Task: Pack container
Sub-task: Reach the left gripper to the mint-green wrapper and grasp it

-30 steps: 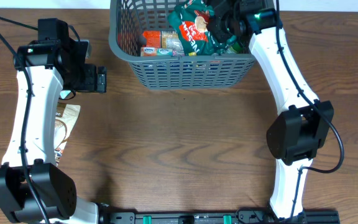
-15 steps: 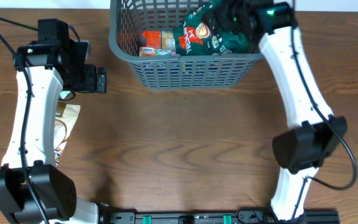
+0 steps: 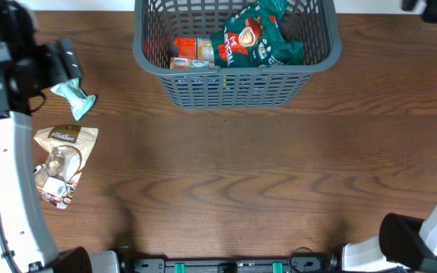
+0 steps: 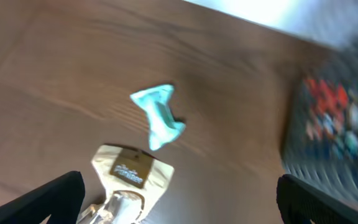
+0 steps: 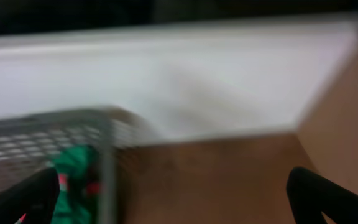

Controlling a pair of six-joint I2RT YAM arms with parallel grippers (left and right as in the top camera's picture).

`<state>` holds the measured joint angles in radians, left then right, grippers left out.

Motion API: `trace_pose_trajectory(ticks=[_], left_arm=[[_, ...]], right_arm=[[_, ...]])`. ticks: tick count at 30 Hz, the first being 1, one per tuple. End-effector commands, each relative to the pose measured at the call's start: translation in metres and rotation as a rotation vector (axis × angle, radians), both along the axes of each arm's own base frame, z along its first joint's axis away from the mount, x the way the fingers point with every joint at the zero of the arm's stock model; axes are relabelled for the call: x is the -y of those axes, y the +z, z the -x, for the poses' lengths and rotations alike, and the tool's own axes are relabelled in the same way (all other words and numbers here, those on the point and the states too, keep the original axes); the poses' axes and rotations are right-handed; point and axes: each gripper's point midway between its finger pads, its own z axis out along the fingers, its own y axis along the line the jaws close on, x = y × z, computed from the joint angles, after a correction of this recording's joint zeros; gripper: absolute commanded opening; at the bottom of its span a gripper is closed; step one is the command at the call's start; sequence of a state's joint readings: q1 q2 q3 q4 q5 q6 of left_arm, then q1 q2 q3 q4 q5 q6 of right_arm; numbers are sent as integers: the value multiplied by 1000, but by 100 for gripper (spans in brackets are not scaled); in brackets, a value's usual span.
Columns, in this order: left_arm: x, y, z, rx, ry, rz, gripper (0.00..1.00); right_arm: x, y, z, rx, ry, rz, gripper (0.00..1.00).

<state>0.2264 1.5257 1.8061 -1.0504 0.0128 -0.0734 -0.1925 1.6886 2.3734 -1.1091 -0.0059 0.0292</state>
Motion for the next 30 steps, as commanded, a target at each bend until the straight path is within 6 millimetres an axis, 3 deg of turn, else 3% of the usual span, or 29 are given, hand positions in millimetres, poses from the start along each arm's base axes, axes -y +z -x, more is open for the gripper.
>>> trace_pose_trajectory(ticks=[1, 3, 7, 13, 21, 30], left_arm=[[-30, -35, -10, -61, 178, 84, 99], [-41, -58, -19, -109, 214, 105, 99], [-48, -100, -36, -197, 220, 123, 98], [-56, -162, -59, -295, 224, 143, 98], [-59, -238, -70, -424, 230, 169, 98], [-59, -283, -83, -452, 194, 190, 99]], right_arm=[[40, -46, -2, -125, -137, -123, 99], [59, -64, 5, -184, -201, -168, 99], [78, -90, 10, -266, -254, -212, 99], [85, -119, 4, -349, -268, -234, 99], [88, -152, -6, -439, -274, -261, 99], [89, -167, -9, -480, -276, -270, 99]])
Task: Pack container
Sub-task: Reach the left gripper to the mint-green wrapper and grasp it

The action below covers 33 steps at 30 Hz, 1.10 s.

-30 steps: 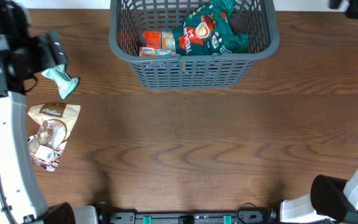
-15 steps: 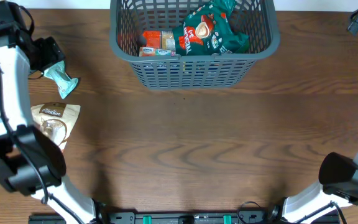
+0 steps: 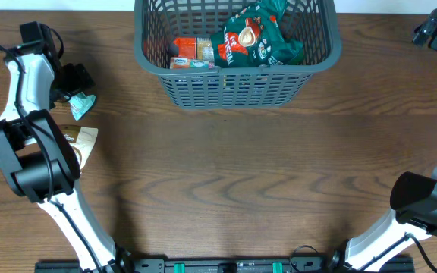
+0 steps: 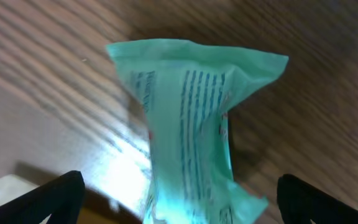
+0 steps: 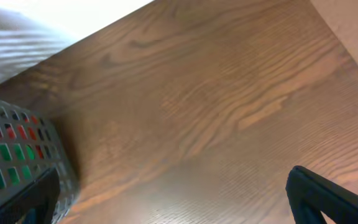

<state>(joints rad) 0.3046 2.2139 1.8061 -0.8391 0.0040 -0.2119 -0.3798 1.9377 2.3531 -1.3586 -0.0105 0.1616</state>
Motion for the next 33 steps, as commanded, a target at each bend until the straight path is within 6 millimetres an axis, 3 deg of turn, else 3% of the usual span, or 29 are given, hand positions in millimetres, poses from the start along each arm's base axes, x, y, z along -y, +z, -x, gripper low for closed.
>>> trace_pose_trajectory(ticks=[1, 14, 19, 21, 27, 30, 33], left_arm=[[1, -14, 0, -16, -9, 17, 98], [-14, -45, 2, -44, 23, 27, 99], [-14, -47, 5, -52, 25, 30, 100], [-12, -46, 7, -61, 22, 38, 93], [7, -28, 3, -17, -14, 130, 52], [11, -5, 1, 25, -22, 141, 33], [13, 32, -1, 86, -31, 119, 19]], right_arm=[[2, -6, -1, -11, -16, -19, 99], [0, -10, 5, -39, -18, -26, 99], [0, -11, 5, -42, -18, -27, 99], [0, -11, 5, -43, -18, -28, 99], [-1, -13, 8, -58, -18, -33, 99], [-2, -14, 10, -67, -18, -36, 99], [-3, -16, 14, -86, -4, -34, 99]])
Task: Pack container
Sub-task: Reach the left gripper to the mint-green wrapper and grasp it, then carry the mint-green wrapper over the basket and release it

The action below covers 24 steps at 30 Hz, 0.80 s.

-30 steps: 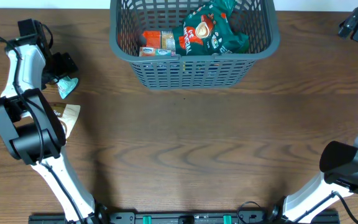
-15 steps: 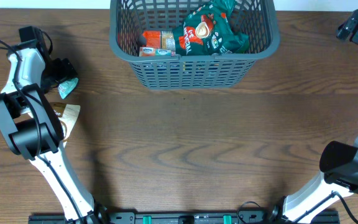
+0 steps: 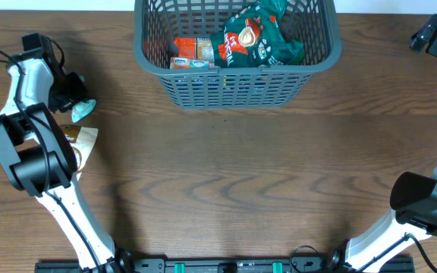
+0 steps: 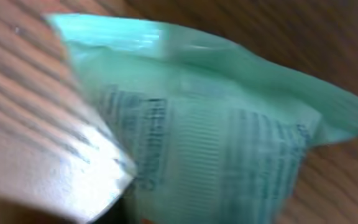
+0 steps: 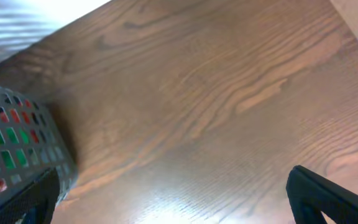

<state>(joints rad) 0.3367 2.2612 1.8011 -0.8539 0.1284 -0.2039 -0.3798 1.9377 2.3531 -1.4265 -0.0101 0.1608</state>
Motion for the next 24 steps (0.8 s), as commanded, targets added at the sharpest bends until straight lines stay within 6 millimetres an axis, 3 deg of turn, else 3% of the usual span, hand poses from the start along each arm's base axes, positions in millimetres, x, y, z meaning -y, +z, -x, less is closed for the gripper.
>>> trace_pose_trajectory(ticks=[1, 2, 8, 12, 15, 19, 24], left_arm=[[6, 69, -7, 139, -31, -26, 9], [7, 88, -8, 173, -44, -41, 6], [32, 210, 2, 425, -98, -110, 6], [79, 292, 12, 621, -280, -130, 5], [137, 343, 19, 759, -551, -185, 5], [236, 377, 33, 893, -1118, -373, 6], [315, 368, 43, 961, -1683, -609, 6]], right_arm=[[1, -8, 2, -28, -3, -11, 99], [1, -9, 3, -34, -3, -13, 99], [0, -10, 6, -50, 14, -9, 99], [0, -10, 5, -51, 36, 5, 99], [0, -10, 5, -55, 55, 15, 99], [0, -10, 5, -57, 59, 17, 99], [0, -10, 6, -59, 59, 16, 99]])
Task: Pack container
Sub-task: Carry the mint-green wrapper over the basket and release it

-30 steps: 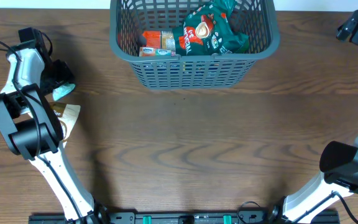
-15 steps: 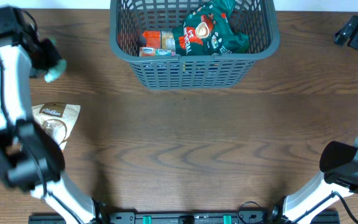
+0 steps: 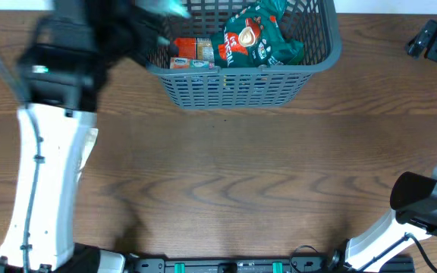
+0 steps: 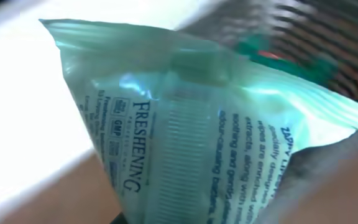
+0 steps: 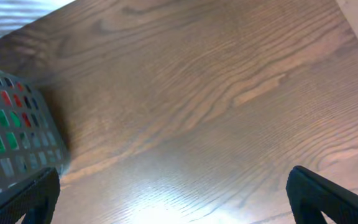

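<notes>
The teal wipes packet fills the left wrist view, and my left gripper is shut on it. Overhead, arm and packet are blurred, raised over the left rim of the grey basket. Inside the basket lie a green coffee bag and an orange box. My right gripper stands open over bare wood at the table's far right corner, to the right of the basket, with nothing between its fingers.
A beige snack pouch lies on the table at the left, mostly hidden under my white left arm. The table's far edge runs right behind the basket.
My left gripper was low on the table at the far left, at the teal packet. It is now up by the basket's left rim with the packet in it. The right arm barely shifted.
At first the teal packet lay on the table above the beige pouch, my left gripper open over it. The gripper then stood lower at the packet, then pressed close onto it. Now the packet is off the table and held at the basket.
</notes>
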Controlling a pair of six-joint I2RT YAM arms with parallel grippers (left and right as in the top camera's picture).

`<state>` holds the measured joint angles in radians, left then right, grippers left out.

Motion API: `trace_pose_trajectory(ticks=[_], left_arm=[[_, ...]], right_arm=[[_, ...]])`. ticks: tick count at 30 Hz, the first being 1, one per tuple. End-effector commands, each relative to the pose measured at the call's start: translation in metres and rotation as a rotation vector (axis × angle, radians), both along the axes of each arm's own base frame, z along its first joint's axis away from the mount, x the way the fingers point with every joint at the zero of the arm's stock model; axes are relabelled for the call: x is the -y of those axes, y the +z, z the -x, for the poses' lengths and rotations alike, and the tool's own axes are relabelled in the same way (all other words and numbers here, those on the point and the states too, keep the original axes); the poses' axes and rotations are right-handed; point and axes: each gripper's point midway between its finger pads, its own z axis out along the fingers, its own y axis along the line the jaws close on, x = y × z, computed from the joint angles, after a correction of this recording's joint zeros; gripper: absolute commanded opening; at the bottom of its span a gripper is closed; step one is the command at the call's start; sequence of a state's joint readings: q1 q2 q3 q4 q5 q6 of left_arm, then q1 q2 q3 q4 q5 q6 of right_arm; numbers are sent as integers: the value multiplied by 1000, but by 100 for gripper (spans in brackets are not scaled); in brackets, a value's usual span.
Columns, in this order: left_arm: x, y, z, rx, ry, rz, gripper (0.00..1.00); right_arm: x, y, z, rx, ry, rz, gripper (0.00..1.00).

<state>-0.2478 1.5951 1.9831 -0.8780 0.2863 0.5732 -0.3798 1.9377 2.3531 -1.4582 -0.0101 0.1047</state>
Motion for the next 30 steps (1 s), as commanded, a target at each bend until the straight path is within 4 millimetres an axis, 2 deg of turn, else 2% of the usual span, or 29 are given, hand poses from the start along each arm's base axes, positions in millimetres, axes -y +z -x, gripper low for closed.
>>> trace_pose_trajectory(ticks=[1, 5, 8, 10, 13, 16, 18, 19, 22, 24, 25, 27, 30], left_arm=[[33, -10, -3, 197, -322, -332, 6], [52, -34, -32, 203, -357, -352, 6], [58, -74, -55, 130, -368, -363, 6], [63, -108, -67, 63, -381, -372, 6], [68, -158, -82, -32, -398, -385, 6], [70, -193, -88, -102, -407, -391, 7], [71, -212, -91, -151, -395, -379, 15], [71, -220, -92, -173, -388, -372, 24], [70, -229, -91, -197, -389, -374, 35], [70, -229, -91, -199, -389, -374, 49], [70, -229, -91, -200, -390, -374, 63], [70, -229, -89, -203, -390, -375, 99], [66, -213, -89, -210, -317, -336, 98]], right_arm=[[2, -6, 0, -22, 11, 0, 99], [0, -9, 4, -41, 11, -8, 99], [0, -10, 5, -45, 11, -10, 99], [-1, -10, 6, -51, 10, -12, 99], [-2, -11, 8, -60, 11, -16, 99], [-2, -12, 10, -68, 11, -19, 99], [-3, -13, 11, -74, 11, -22, 99], [-3, -13, 12, -76, 11, -22, 99], [-3, -14, 13, -79, 10, -24, 99], [-3, -13, 13, -79, 10, -24, 99], [-3, -13, 13, -79, 11, -24, 99], [-3, -13, 13, -79, 11, -24, 99], [-3, -13, 13, -79, 10, -24, 99]])
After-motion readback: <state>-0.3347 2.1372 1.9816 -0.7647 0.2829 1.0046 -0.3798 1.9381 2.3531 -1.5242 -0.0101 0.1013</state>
